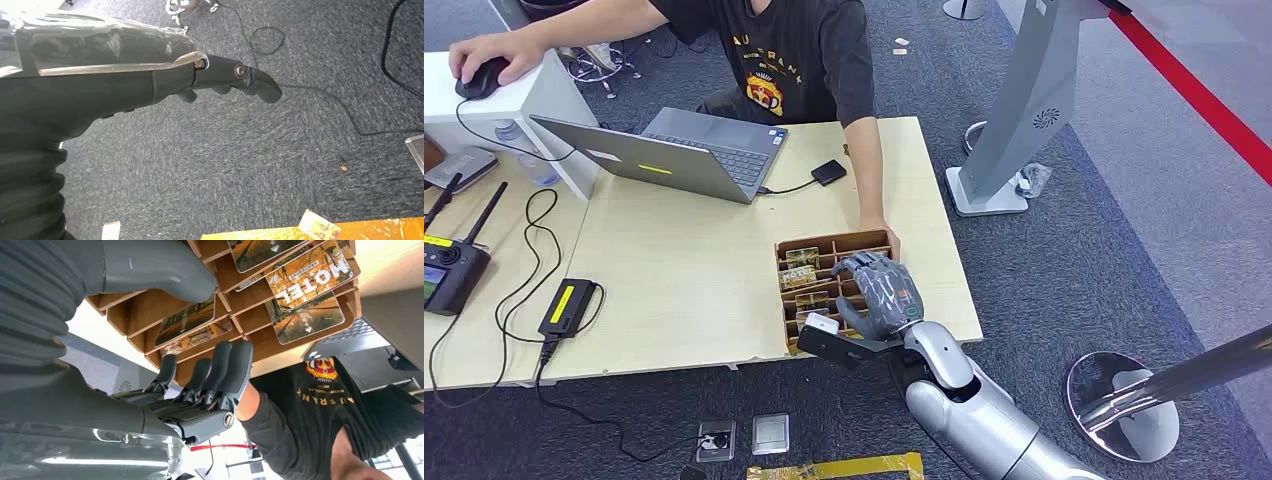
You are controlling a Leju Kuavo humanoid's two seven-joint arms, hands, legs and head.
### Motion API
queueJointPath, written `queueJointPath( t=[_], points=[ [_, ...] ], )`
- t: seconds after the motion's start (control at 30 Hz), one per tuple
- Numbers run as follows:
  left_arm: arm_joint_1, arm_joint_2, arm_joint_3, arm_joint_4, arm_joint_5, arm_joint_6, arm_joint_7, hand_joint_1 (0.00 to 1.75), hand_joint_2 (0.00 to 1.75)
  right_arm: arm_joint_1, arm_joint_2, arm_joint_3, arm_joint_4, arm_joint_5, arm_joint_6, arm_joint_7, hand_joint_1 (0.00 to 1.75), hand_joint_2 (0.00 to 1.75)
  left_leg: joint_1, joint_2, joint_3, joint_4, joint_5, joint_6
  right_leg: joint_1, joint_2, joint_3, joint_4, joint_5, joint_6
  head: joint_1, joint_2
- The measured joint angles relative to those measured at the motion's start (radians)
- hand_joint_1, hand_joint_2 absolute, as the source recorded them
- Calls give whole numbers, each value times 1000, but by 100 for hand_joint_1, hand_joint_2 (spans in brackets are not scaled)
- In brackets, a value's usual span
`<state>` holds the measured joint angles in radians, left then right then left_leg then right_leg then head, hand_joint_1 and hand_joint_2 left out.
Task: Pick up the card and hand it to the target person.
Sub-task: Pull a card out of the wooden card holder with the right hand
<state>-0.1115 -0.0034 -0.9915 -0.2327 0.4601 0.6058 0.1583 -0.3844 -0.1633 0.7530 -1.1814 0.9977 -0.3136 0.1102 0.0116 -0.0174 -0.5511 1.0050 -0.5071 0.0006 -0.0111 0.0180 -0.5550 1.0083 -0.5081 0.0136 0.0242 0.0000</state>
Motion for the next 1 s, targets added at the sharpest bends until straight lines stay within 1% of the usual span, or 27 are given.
queueJointPath(
  t=[0.17,0.4,0.67,0.9,1.0],
  points=[
    [0,0,0,0,0,-1,1,0,175,0,0,0,6,-4,1,3,80,175,0,0,0,0,0,0,0,0,0,0,0,0,0,0],
    [0,0,0,0,0,-3,3,0,175,-4,0,0,20,-18,7,5,72,175,0,0,0,0,0,0,0,0,0,0,0,0,0,0],
    [0,0,0,0,-2,-3,6,0,175,-16,0,-1,58,-27,8,13,69,175,0,0,0,0,0,0,0,0,0,0,0,0,0,0],
    [0,0,-3,0,-2,-6,7,0,175,-21,0,-1,80,-27,10,14,72,175,0,0,0,0,0,0,0,0,0,0,0,0,0,0],
    [0,0,-7,0,-1,-6,7,0,175,-23,0,-1,85,-28,11,14,77,175,0,0,0,0,0,0,0,0,0,0,0,0,0,0]
  ],
)
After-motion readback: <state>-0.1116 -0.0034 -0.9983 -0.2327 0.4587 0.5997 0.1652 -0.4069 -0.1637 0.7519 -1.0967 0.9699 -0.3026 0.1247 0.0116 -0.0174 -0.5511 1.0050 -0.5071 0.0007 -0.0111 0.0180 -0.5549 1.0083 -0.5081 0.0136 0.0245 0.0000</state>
